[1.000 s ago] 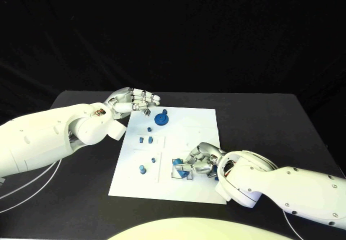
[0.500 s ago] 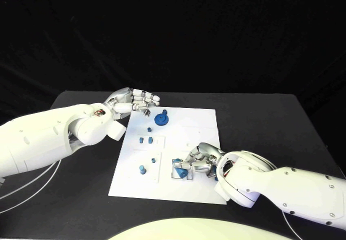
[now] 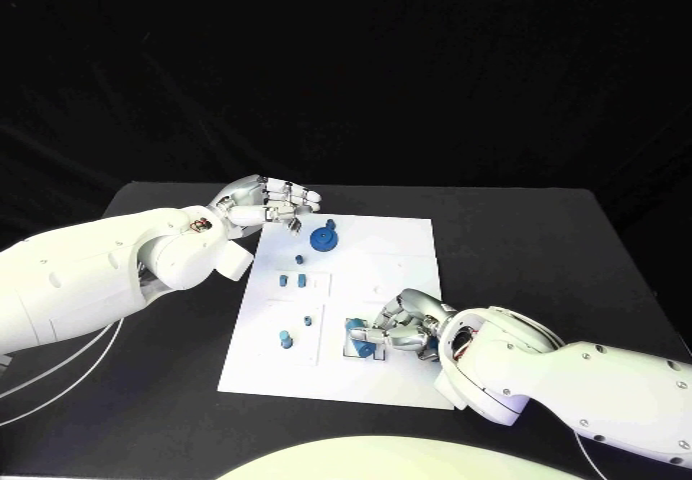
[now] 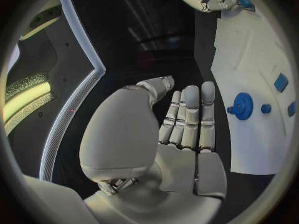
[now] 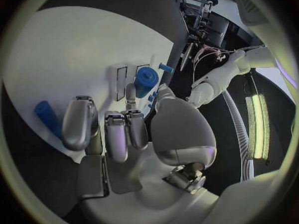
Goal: Assemble the parts on the task board
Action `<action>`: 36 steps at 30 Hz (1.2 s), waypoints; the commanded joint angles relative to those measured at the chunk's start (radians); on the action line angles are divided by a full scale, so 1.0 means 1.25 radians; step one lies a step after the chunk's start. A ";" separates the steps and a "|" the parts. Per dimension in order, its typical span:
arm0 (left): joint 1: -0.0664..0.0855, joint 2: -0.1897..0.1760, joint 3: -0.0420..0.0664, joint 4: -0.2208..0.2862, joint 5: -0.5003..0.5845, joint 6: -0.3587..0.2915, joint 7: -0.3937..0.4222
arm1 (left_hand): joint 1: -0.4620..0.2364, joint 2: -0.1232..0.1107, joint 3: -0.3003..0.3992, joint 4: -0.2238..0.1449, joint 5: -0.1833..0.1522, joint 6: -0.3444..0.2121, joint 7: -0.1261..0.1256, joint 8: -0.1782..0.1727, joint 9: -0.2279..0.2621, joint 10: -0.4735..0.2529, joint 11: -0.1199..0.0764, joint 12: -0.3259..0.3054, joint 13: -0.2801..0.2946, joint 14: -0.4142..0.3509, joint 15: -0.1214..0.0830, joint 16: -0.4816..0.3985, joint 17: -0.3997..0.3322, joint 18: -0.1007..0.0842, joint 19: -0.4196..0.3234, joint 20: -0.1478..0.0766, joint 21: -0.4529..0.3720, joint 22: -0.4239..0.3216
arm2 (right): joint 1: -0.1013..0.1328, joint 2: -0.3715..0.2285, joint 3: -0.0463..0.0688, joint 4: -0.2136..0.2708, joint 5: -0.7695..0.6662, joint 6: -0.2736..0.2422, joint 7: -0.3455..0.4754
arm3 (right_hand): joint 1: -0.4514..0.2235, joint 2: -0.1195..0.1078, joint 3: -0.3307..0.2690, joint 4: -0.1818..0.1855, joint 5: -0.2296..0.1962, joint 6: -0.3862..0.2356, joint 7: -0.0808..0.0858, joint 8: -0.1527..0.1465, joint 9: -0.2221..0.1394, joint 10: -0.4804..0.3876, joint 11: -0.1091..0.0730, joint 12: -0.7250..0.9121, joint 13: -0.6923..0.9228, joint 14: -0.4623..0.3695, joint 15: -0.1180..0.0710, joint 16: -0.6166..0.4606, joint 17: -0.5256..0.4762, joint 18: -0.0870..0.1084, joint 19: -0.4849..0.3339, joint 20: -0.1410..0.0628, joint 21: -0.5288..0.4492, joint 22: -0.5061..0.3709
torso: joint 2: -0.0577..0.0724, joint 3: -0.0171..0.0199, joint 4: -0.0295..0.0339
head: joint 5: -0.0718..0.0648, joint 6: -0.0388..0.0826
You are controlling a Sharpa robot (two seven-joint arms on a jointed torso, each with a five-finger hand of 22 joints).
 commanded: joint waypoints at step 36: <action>0.000 0.002 0.000 -0.004 0.005 0.012 0.005 | -0.003 0.005 0.001 -0.005 0.004 -0.005 -0.001 0.004 -0.001 -0.008 0.001 0.007 0.001 -0.006 0.001 0.006 -0.002 0.012 -0.002 0.004 -0.003 0.000 | -0.006 -0.008 -0.002 0.026 -0.012 0.039 0.022 | 0.117 0.038 0.005 -0.006 0.004 -0.009 -0.003 0.007 -0.004 0.025 -0.004 -0.001 0.130 0.074 -0.006 -0.001 0.172 -0.011 0.017 -0.006 0.006 0.145 | 0.000 0.0001 0.0012 | 0.000 0.003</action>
